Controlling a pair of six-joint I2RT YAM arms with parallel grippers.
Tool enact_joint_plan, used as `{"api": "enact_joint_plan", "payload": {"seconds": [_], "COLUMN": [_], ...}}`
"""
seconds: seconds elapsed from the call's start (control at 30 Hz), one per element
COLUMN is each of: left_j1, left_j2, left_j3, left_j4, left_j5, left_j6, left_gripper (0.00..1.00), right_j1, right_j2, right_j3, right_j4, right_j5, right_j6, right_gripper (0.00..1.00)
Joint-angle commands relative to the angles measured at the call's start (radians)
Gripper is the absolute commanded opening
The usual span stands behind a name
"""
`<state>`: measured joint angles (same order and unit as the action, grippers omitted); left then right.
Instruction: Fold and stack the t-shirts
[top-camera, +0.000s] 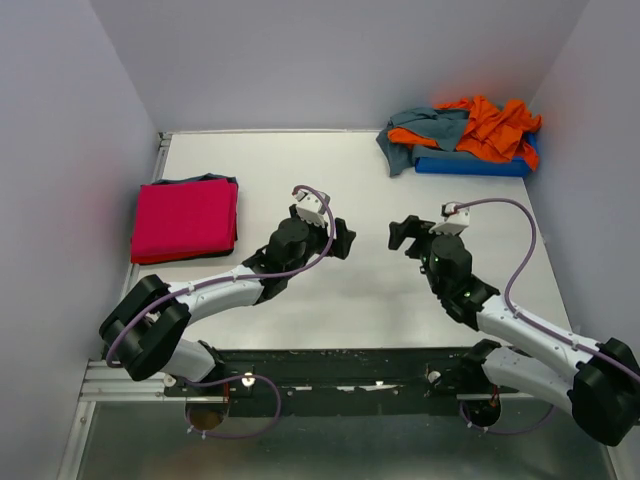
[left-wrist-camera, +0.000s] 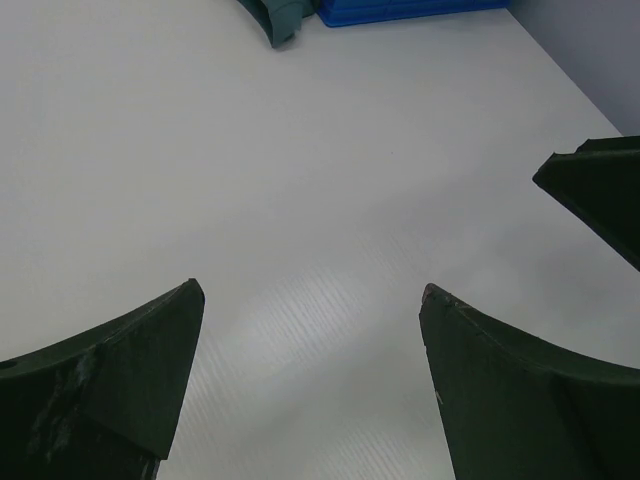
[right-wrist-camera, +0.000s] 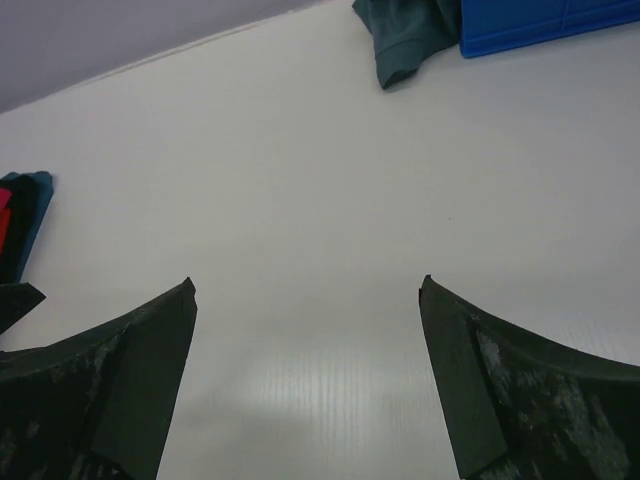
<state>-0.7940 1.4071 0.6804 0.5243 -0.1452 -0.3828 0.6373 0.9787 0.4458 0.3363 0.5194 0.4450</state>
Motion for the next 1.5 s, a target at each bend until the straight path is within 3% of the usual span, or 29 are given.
{"api": "enact_joint_plan", "payload": {"seconds": [0.0,0.23,0.33,0.57,0.77,0.9,1.3,1.47], "left_j1": [-0.005,-0.007,-0.007,-0.007,-0.007,-0.005,-0.005,-0.007], "left_j2": [-0.007,-0.013,-0.008,0.000,0.000,-0.005,-0.003,-0.013], "left_j3": [0.005,-0.004,-0.002,-0.004,-0.004,-0.002,0.008,0.018], "left_j4": [0.022,0.022,0.022,0.026,0.023,0.022,0.008,-0.010], "left_j5": [-0.001,-0.031,-0.030,-0.010,-0.005,-0.001,0.010,0.036], "left_j6": [0.018,0.028,0.025,0.015,0.012,0.010,-0.001,-0.014], "left_gripper": [0.99,0.99,0.99,0.99,0.99,0.99,0.99,0.99], "right_j1": [-0.002,-0.005,-0.042,-0.335,-0.605,-0.717,-0.804,-0.804], "right_j2": [-0.023,-0.029,-0.032,0.087,0.337,0.520,0.984,1.141], "right_j3": [-0.019,-0.038,0.037,0.322,0.589,0.753,1.177,1.339], "right_j4": [0.029,0.079,-0.014,-0.318,-0.464,-0.514,-0.549,-0.522], "right_j5": [0.013,-0.013,-0.032,-0.180,-0.347,-0.401,-0.433,-0.556], "right_j6": [0.015,0.003,0.026,0.176,0.276,0.310,0.377,0.360], "right_gripper": [1.00,1.00,1.00,0.91,0.82,0.80,0.79,0.73]}}
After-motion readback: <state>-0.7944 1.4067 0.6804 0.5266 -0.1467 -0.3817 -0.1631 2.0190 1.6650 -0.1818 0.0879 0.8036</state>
